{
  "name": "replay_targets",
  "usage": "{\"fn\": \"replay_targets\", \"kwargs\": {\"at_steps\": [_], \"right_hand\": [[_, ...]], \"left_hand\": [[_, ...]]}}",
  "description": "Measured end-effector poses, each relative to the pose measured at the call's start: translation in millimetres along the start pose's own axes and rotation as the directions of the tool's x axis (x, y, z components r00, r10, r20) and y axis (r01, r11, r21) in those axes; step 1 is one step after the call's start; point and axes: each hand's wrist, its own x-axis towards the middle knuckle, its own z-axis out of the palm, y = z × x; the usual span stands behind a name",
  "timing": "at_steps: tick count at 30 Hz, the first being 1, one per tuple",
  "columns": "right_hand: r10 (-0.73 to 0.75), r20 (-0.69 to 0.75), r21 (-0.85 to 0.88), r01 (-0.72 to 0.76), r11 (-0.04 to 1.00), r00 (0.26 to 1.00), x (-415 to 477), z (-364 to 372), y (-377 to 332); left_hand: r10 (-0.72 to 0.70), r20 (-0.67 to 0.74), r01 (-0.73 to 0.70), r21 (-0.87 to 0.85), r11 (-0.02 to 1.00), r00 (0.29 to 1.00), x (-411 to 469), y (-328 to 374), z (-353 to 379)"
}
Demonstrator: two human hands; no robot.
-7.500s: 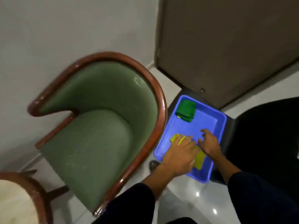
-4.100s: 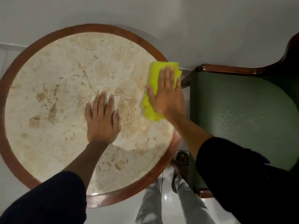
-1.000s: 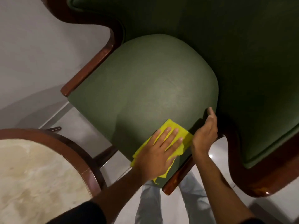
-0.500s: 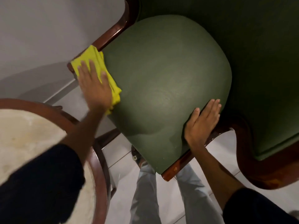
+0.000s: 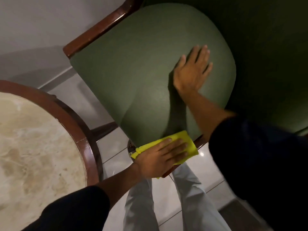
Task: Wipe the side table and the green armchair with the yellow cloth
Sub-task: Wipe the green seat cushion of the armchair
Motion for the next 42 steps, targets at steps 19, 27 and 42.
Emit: {"fn": "replay_targets", "kwargs": {"at_steps": [19, 27, 42], "right_hand": [[-0.411, 0.22, -0.011, 0.423, 0.906, 0.885, 49.8, -15.4, 38.4], [-0.356, 0.326, -0.029, 0.386, 0.922, 0.876, 46.4, -28.0, 26.1], [-0.201, 0.616, 0.237, 0.065, 0.969, 0.762, -106.5, -83.3, -26.2]], "left_hand": [[-0.923, 0.14, 0.51, -0.799, -0.318, -0.358, -10.7, -210.4, -37.7], [-0.875, 0.35, 0.46, -0.75, -0.475, -0.333, 27.5, -69.7, -46.3], [-0.433, 0.893, -0.368, -0.447, -0.815, -0.125, -29.3, -59.4, -108.2]]}}
